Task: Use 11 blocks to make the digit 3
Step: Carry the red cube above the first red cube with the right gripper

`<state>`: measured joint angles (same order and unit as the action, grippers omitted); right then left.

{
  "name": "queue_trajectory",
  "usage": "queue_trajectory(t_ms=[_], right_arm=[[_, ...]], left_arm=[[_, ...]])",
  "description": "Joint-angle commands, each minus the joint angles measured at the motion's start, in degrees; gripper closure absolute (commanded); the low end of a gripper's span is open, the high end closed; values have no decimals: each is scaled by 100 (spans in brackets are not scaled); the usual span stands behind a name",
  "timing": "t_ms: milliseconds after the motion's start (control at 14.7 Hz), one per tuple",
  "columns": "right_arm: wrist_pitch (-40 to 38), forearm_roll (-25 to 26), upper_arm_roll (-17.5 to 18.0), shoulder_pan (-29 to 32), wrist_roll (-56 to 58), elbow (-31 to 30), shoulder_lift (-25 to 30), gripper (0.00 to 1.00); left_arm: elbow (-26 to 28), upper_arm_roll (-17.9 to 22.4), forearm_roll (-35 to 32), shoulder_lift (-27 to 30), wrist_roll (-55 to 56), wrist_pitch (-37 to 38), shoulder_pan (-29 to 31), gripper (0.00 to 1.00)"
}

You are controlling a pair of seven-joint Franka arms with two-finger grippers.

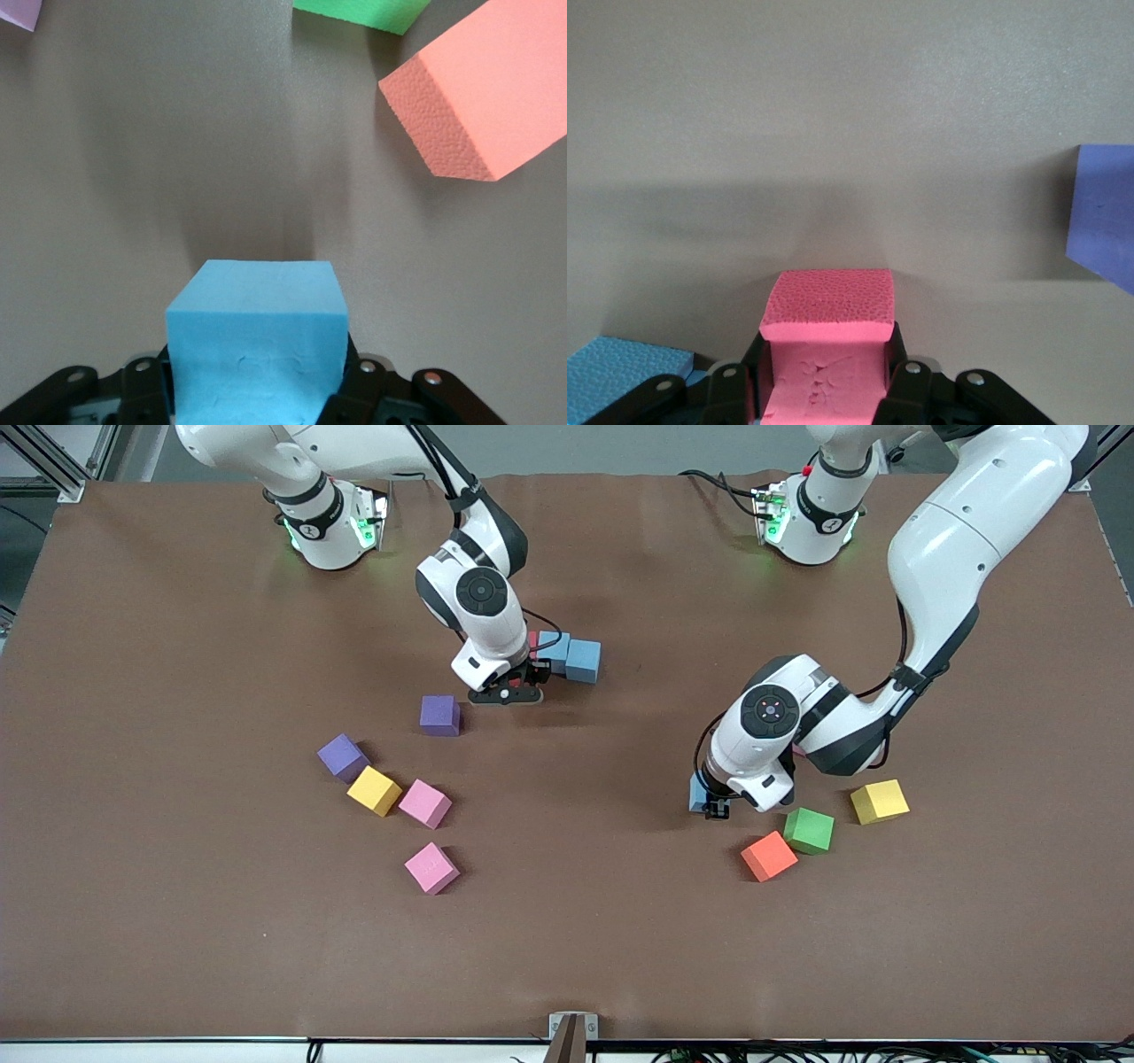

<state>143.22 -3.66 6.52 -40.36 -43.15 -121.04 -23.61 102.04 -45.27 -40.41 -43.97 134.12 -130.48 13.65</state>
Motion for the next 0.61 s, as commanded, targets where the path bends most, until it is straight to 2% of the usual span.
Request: queue_trajectory(t_ms=[0, 543], right_arm=[[30, -153, 25, -24, 97, -429, 296, 98], [101, -320, 25, -33, 79, -394, 261, 98]], left_arm=[[-131, 27, 16, -85, -105, -3, -64, 45], [-131, 27, 16, -85, -105, -3, -56, 45]])
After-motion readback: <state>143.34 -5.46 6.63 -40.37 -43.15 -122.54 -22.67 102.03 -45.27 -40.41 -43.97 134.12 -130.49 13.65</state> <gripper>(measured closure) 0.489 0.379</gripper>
